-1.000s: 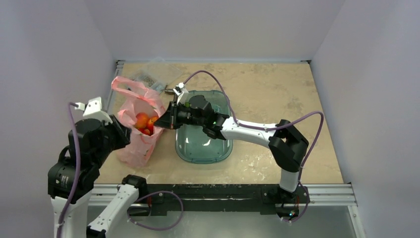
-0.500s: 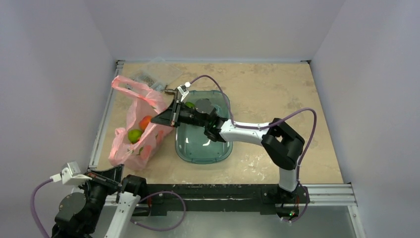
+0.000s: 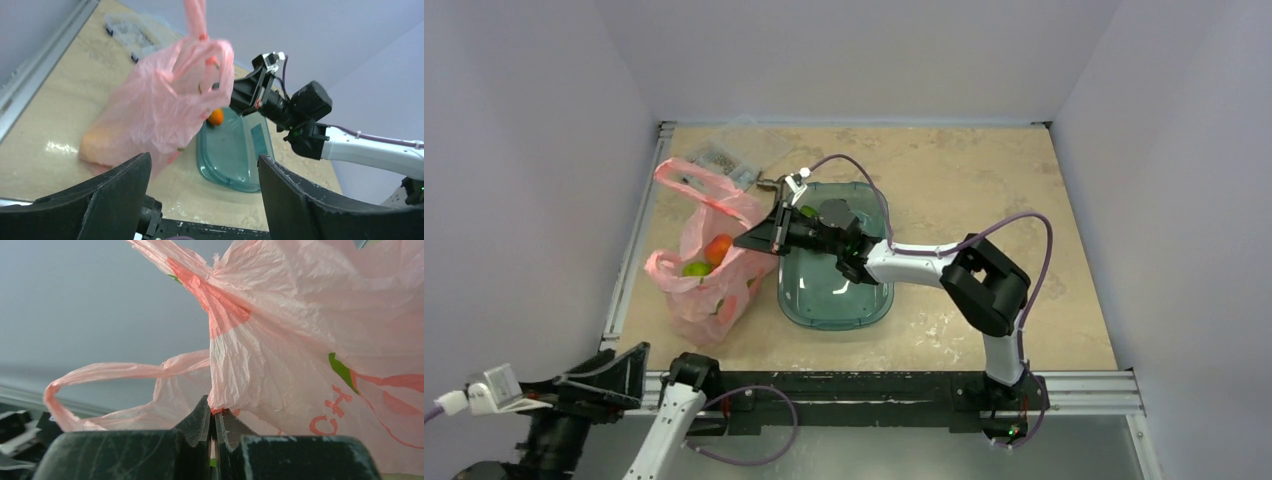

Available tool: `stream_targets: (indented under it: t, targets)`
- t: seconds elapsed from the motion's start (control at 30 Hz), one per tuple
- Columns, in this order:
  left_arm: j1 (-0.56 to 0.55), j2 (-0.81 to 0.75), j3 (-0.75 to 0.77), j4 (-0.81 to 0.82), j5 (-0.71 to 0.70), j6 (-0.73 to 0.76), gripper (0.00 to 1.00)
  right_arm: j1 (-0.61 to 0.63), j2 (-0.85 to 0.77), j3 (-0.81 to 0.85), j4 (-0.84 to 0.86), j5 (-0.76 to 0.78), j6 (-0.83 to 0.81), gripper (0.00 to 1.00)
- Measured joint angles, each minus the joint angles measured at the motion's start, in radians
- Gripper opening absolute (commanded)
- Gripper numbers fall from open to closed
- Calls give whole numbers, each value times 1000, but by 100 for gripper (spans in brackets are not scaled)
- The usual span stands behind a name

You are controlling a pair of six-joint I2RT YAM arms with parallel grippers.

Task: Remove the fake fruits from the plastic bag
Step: Adjust the plastic bag at the center of the board.

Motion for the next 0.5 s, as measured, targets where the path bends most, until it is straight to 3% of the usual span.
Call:
stream_targets:
  t: [0.17, 0.37, 0.5]
  targets:
    - [0, 327, 269, -34, -10, 150, 82, 0, -15, 0, -79, -11, -76, 0]
    - [0, 673, 373, 22, -12, 269, 82, 0, -57, 14, -182, -19, -180, 0]
    - [-1, 820, 375, 77, -24, 315, 83, 0, -68, 48, -243, -22, -248, 0]
